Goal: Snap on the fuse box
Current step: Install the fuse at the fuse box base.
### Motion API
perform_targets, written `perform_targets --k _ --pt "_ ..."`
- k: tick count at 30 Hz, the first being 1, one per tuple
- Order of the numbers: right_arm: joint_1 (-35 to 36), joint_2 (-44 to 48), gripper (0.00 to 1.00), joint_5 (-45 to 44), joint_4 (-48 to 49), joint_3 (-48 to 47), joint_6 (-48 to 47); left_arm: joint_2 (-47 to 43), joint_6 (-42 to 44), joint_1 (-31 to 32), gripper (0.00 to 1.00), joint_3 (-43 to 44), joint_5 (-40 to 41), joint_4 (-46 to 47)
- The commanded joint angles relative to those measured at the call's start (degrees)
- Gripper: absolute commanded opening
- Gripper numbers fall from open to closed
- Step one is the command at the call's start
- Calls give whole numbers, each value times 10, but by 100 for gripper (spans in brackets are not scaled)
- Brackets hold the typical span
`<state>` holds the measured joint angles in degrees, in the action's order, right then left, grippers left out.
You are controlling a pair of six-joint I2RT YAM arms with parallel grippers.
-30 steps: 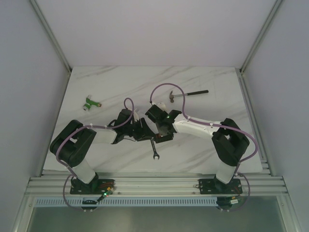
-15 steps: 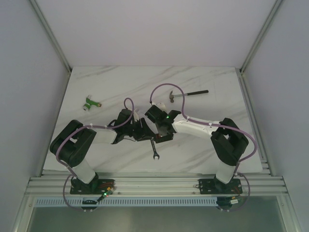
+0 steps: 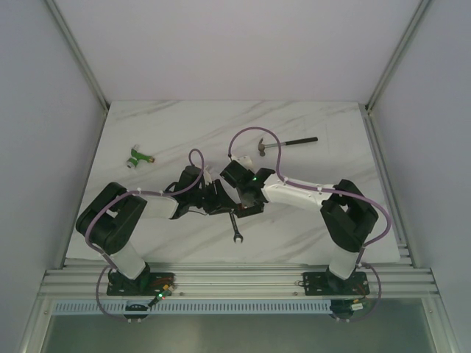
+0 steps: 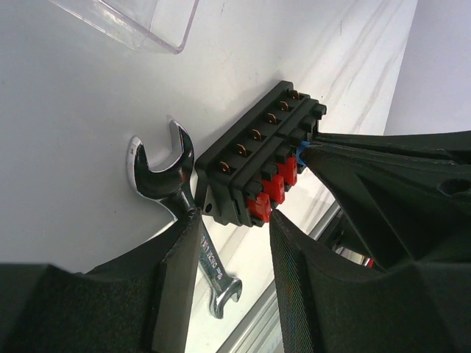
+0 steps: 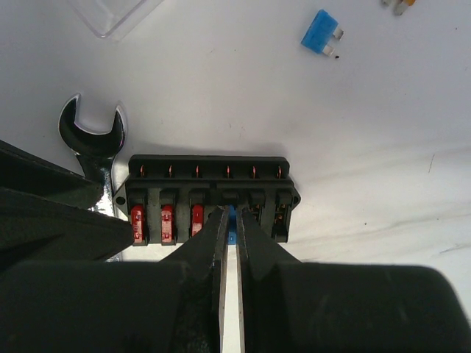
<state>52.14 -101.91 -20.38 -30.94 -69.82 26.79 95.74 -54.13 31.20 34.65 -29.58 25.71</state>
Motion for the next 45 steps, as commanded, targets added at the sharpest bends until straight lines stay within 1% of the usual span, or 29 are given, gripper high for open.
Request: perform_targets --k 1,17,23,31,45 --pt "8 -35 0 15 6 15 15 5 -5 4 50 6 -4 -2" --pt "8 -89 0 42 5 63 23 0 -8 3 49 -3 -1 -1" --pt "8 -48 0 40 6 91 26 -9 -7 4 49 -7 4 -6" --pt "5 -1 0 31 4 54 26 -16 -7 4 49 -11 8 -12" --pt "-7 33 12 32 -8 19 18 -15 -8 3 50 -7 5 -11"
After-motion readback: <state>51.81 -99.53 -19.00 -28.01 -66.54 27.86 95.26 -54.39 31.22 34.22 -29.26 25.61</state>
